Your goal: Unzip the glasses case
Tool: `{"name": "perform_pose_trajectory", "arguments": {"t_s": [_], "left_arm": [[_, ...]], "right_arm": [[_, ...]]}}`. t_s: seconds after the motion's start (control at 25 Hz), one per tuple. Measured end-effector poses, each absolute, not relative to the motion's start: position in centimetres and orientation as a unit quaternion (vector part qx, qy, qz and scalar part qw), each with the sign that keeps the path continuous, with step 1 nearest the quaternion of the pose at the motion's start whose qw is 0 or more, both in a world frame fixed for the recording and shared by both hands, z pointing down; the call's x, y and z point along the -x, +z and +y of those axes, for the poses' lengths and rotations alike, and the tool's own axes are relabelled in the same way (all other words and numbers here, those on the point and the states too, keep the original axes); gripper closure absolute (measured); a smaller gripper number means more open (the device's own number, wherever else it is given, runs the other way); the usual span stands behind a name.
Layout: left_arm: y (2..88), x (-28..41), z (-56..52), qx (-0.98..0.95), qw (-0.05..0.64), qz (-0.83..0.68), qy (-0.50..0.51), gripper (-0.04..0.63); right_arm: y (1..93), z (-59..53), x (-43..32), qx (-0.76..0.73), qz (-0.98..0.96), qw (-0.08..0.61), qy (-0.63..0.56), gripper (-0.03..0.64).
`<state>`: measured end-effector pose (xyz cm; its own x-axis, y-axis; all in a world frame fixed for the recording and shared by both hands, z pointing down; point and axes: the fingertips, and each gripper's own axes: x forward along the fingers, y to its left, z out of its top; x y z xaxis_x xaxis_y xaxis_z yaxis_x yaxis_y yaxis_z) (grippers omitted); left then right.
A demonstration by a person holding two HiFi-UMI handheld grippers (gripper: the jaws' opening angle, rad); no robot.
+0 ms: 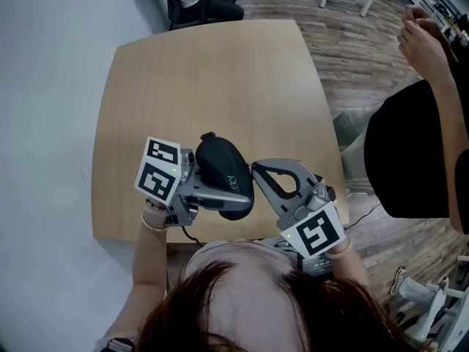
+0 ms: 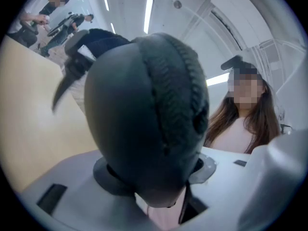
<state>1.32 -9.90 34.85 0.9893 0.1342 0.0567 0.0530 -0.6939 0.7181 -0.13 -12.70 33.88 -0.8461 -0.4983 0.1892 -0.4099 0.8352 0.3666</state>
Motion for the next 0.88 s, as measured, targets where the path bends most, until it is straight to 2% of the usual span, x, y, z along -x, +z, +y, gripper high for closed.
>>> {"name": "perform_pose_trajectory", "arguments": {"t_s": [0.4, 0.88], "left_arm": [[37.5, -1.8, -8.6, -0.908, 0.402, 0.066, 0.095, 0.342], [38.3, -1.0, -9.0, -0.909, 0.405, 0.041, 0.094, 0.345]], "right_arm": [[33.7, -14.3, -0.2, -0.257, -0.942, 0.145, -0.161, 0.601], [34.1, -14.2, -1.0, -0.261, -0.941, 0.144, -0.160, 0.601]]}}
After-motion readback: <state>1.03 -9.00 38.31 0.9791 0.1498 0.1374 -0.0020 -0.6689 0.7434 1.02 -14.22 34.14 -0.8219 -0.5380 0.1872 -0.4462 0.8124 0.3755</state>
